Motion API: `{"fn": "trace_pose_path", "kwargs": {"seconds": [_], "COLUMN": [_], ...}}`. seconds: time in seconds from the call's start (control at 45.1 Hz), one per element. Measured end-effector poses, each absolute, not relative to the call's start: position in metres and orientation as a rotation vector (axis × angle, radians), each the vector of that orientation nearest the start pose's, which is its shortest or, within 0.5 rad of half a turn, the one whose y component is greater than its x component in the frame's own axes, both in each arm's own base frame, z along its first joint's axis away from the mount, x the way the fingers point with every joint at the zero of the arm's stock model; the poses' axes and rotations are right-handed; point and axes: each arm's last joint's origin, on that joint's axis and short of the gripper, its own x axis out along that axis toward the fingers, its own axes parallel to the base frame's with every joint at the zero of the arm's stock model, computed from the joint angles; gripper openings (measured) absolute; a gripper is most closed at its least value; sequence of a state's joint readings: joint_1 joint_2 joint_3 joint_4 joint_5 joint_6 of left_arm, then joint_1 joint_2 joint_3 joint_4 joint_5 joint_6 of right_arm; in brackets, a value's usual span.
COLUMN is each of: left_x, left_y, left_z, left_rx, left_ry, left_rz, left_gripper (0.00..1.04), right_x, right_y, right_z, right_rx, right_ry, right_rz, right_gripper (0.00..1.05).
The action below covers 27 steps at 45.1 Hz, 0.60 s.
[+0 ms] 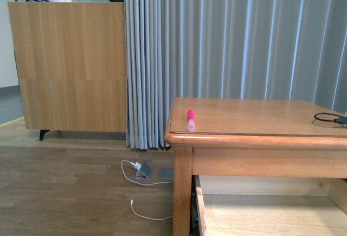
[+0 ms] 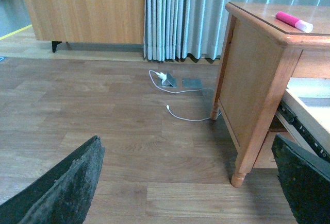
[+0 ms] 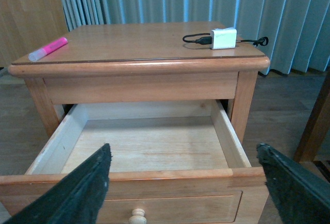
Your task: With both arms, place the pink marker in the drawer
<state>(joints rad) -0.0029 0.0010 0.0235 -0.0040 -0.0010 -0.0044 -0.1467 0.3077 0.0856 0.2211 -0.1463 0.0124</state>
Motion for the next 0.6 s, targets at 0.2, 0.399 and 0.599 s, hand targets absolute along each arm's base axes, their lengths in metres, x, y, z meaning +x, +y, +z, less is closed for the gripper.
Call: {"fn": "trace_pose_path", "kwargs": {"seconds": [0.2, 0.399, 0.599], "left_x": [0.0963, 0.0963, 0.0963], "left_y": [-0.0003, -0.0003, -0.0003], "left_z": [0.171, 0.171, 0.171], "left_rx": [-0.004, -0.004, -0.004], "left_ry": [-0.018, -0.018, -0.018], "left_rz": [-0.002, -0.002, -0.002], "left_gripper": [0.99, 0.99, 0.99], "right_x": [0.1164, 0.1164, 0.1164], "right_y": [-0.0128, -0.0128, -0.0128], "right_z": [0.1873, 0.1873, 0.1873], "right_rx": [0.007, 0.007, 0.007], "right_ry": [0.003, 0.003, 0.003], "right_rz": [-0.002, -0.002, -0.002], "right_gripper": [0.96, 0.96, 0.96]}}
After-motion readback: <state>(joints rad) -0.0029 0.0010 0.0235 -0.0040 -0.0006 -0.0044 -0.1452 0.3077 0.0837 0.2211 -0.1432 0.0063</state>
